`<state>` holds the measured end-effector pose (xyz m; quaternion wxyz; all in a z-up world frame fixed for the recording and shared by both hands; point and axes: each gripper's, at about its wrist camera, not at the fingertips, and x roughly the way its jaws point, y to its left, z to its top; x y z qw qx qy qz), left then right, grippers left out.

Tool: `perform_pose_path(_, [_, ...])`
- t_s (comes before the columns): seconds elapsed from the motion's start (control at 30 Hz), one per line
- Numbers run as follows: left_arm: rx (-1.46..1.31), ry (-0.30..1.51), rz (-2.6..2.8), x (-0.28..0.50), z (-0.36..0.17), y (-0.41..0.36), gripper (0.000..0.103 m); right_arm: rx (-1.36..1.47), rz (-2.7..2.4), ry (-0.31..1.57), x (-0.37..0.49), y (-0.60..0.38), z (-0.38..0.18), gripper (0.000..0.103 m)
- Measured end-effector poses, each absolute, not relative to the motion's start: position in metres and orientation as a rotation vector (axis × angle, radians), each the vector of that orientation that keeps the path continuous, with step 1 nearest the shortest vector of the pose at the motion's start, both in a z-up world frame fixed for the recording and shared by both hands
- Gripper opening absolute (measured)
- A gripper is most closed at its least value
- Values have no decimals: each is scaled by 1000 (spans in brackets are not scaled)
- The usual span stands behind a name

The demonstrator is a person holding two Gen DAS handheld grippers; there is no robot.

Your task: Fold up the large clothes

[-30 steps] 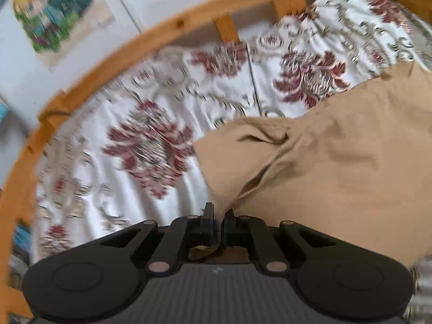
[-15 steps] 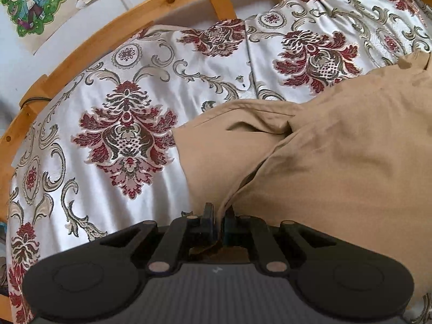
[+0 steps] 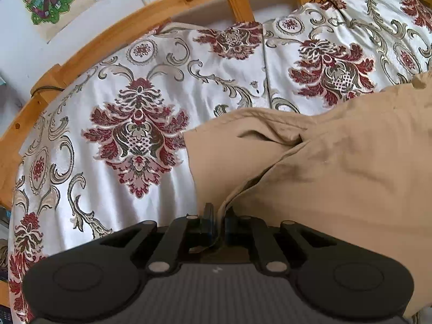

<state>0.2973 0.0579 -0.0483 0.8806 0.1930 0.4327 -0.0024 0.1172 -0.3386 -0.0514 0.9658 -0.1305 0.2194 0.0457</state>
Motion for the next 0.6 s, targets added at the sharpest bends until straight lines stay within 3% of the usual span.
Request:
perform_pose_path(0.13, [348, 911, -11, 301, -51, 63, 8, -158, -102, 456, 131, -370, -53, 10])
perform_pose_path(0.3, [337, 916, -29, 297, -65, 69, 26, -146, -185, 554, 158, -388, -95, 11])
perform_pose_path(0.33, [323, 915, -35, 295, -64, 74, 37, -157, -188, 568, 160, -388, -102, 12])
perform_pose_path(0.37, [309, 914, -35, 294, -61, 78, 56, -168, -187, 570, 160, -386, -106, 13])
perform_pose_path(0.43, [279, 893, -48, 287, -50, 91, 83, -195, -196, 559, 153, -383, -103, 18])
perform_pose_path(0.47, [268, 866, -57, 280, -43, 99, 91, -198, -197, 547, 152, -381, -99, 20])
perform_pose_path(0.53, [271, 826, -58, 269, -29, 113, 94, -195, -203, 523, 148, -380, -93, 34])
perform_pose_path(0.6, [274, 806, -41, 260, -17, 128, 97, -193, -207, 517, 147, -382, -91, 41])
